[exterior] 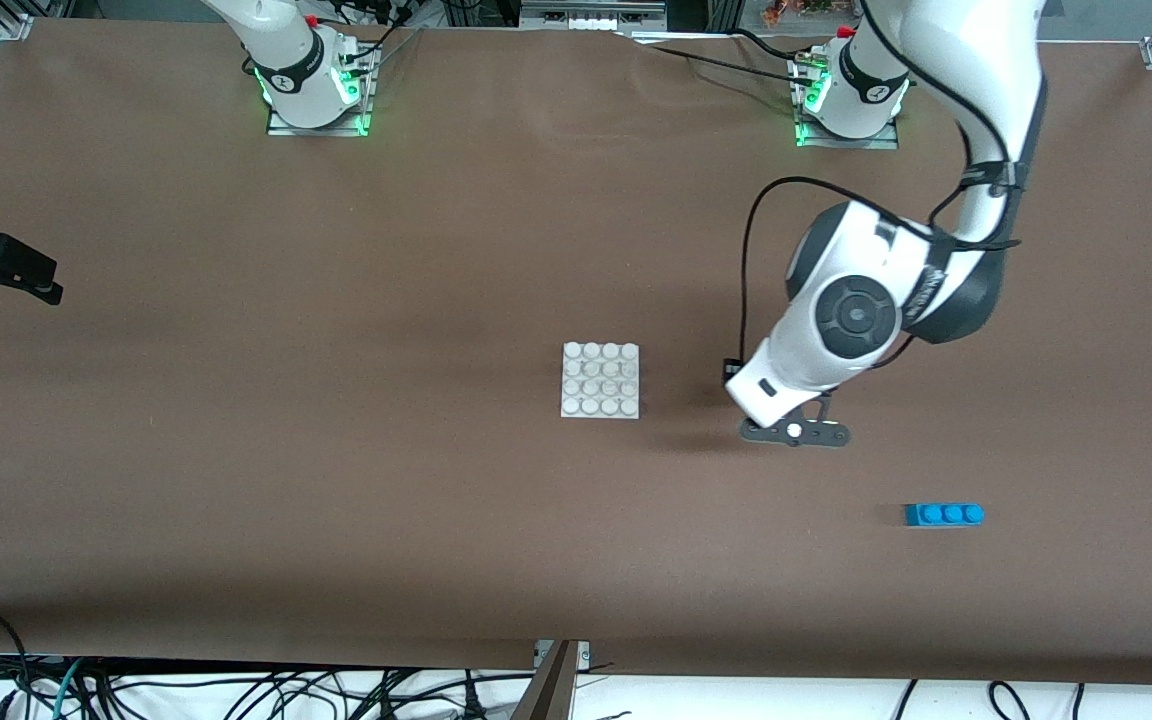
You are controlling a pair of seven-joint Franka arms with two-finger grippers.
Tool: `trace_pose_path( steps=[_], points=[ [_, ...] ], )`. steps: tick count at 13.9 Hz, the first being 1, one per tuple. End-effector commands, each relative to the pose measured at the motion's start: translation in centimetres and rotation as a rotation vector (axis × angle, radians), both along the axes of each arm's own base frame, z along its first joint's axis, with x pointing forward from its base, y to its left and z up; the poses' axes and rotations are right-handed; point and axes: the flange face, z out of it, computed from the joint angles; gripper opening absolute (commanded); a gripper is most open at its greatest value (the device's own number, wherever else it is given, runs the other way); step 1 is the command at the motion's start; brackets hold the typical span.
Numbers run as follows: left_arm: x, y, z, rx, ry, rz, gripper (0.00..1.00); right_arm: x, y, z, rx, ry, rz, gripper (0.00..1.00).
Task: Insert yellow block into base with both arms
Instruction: 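Carry the yellow block with the left gripper over the white plate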
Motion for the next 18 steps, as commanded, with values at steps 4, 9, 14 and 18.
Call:
trace_pose_path(
  steps=[4,9,14,18],
  points=[
    [-2.0,-11.0,-4.2,-0.052,-0.029,0.003,0.41,-0.1,-0.3,-0.1,-0.010,-0.001,0.003,1.00],
    [-5.1,-17.1,-8.1,-0.070,-0.075,0.010,0.38,-0.1,-0.3,-0.1,-0.010,-0.001,0.001,1.00],
    [-7.0,-19.0,-10.7,-0.044,-0.057,-0.031,0.38,-0.1,-0.3,-0.1,-0.010,-0.001,0.000,1.00],
    [-7.7,-20.0,-12.4,-0.053,-0.079,-0.044,0.38,-0.1,-0.4,-0.1,-0.010,-0.001,-0.002,1.00]
  ],
)
